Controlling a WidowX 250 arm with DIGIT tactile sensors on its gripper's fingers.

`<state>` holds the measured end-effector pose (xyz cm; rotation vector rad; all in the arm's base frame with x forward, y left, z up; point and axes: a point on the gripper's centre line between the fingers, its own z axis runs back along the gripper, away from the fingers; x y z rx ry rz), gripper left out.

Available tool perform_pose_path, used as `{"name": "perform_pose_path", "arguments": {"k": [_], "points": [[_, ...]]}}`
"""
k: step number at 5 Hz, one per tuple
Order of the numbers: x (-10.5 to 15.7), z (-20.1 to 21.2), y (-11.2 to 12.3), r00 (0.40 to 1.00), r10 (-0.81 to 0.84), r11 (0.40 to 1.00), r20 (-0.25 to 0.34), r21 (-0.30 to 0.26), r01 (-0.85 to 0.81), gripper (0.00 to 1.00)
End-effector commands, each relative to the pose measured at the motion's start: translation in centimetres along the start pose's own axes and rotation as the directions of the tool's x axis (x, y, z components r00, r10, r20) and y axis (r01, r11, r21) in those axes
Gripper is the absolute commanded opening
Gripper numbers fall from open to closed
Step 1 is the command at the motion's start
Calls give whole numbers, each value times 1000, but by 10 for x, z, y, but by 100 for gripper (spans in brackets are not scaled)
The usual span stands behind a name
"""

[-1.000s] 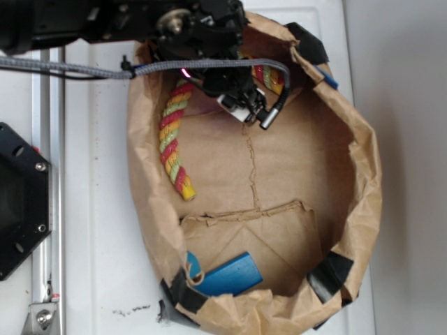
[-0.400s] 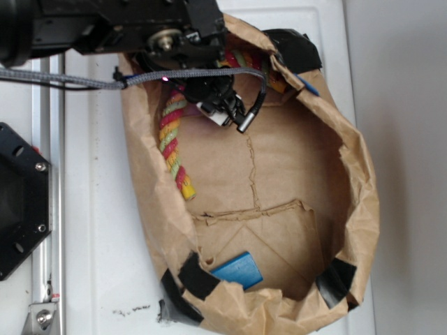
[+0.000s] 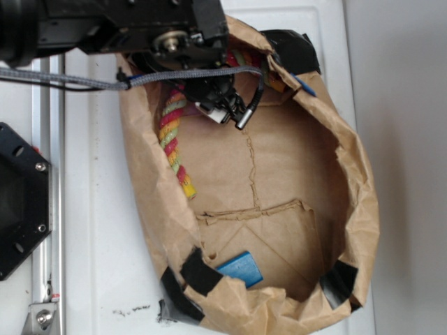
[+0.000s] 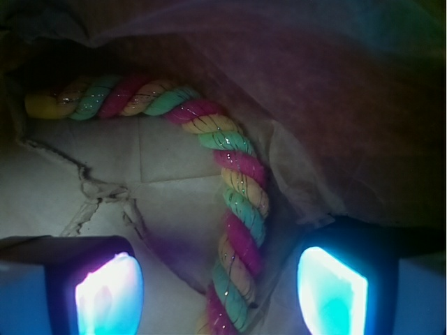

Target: Grab the multicolored rope.

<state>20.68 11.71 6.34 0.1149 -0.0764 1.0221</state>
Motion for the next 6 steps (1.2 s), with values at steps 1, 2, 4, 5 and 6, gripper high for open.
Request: {"name": "perform_pose_path", "arguments": {"k": [1,2,4,5,6], "points": [[-3,-4,2,1000,-9,1000,-10,-25,8,100],[-7,-19,-4,998,-56,997,13,-55,57,100],[-11,-40,-14,994,-108,987,-19,-121,105,100],[-14,-40,-12,993,-115,983,-13,-143,112,100],[-19,-39,-7,992,-128,980,-2,-156,126,100]]}}
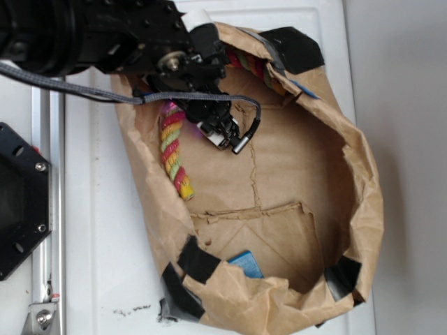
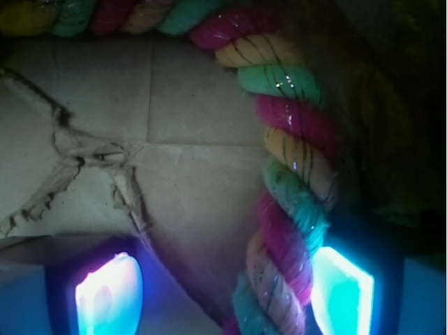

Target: Grab the multicolored rope.

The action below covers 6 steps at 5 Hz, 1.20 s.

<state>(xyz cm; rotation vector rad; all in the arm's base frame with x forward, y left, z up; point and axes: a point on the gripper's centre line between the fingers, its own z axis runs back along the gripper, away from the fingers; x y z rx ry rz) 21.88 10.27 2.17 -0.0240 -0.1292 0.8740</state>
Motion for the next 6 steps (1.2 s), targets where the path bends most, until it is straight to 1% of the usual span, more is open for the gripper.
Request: {"name": "perform_pose_path", "arguments": {"k": [1,2,6], "points": [[-14,4,14,1000,1,1000,8,-25,-1,100],[-14,5,18,999,34,999,19,-13,-34,0],[-10,13,16,998,37,999,48,-28,-36,0]]}}
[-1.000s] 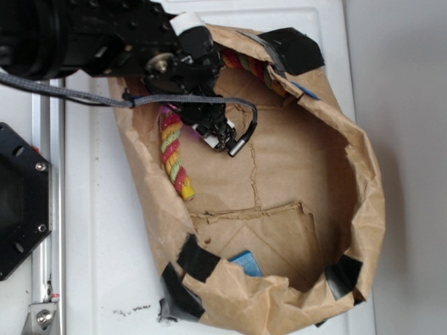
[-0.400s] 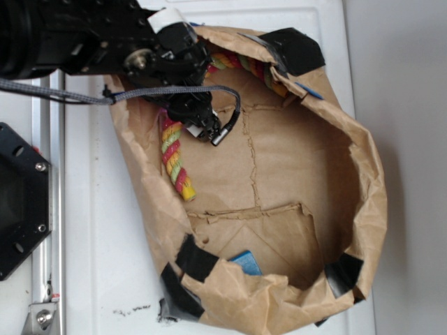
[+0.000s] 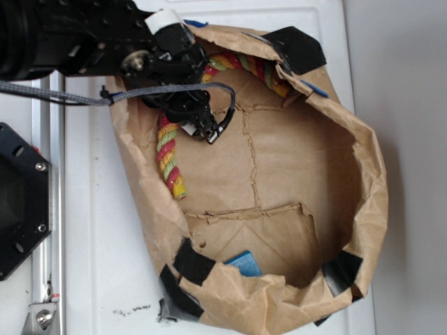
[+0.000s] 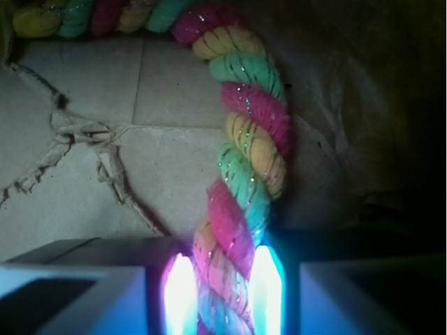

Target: Grab the multicolored rope.

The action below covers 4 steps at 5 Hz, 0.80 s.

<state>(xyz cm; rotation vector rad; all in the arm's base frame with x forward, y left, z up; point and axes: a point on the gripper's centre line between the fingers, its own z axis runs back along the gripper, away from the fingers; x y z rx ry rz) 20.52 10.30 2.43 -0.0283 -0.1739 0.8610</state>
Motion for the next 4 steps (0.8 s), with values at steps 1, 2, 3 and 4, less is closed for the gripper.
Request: {"name": "perform_pose_path", "arguments": {"k": [1,2,3,4], "points": [[2,16,4,998,56,998,29,-3,-56,0],[12,55,-22,997,68,995,24,-75,-66,0],[22,95,-58,999,46,990,-14,-131,-48,0],[43,117,-98,999,0,990,-54,-139,-8,0]]}}
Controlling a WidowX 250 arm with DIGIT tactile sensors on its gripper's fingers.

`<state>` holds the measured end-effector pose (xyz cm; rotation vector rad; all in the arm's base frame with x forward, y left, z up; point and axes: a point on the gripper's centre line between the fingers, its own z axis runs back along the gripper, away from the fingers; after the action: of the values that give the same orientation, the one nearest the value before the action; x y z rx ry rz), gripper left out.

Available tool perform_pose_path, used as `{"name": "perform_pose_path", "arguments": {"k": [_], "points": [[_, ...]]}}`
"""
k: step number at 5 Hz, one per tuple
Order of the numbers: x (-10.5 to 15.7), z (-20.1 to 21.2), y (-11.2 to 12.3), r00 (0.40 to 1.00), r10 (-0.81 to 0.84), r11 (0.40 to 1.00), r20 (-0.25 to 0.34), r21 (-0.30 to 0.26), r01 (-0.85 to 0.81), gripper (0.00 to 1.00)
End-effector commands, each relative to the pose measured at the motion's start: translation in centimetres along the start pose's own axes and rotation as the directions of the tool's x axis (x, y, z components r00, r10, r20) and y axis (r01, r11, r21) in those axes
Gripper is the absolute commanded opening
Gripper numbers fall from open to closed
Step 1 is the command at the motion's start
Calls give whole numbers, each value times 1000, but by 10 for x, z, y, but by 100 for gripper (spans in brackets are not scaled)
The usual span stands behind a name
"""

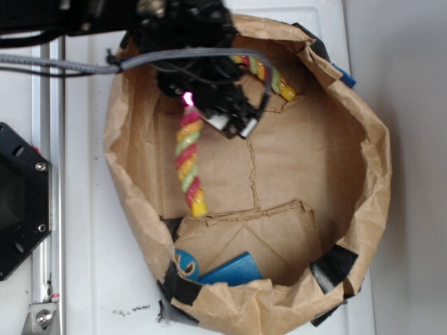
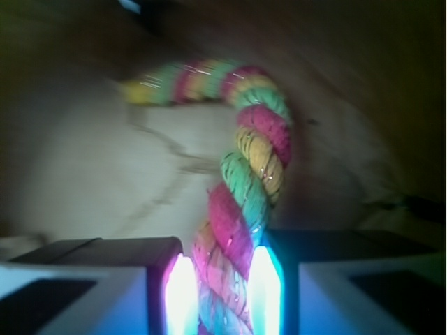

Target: Grab the multicolored rope.

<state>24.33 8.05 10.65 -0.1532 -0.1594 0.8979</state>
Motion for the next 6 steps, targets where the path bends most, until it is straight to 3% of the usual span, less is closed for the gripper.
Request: {"name": "perform_pose_path", "arguments": {"k": [1,2,4,6], "points": [[12,63,-77,993,-102,995,-52,-24,101,0],[7,78,-84,984,-159,987,-79,-39,156,0],[-18,92,-75,966,-255,967,-45,-15,254,0],[-27,90,-67,968,-250,968,-23,25,251,0]]}}
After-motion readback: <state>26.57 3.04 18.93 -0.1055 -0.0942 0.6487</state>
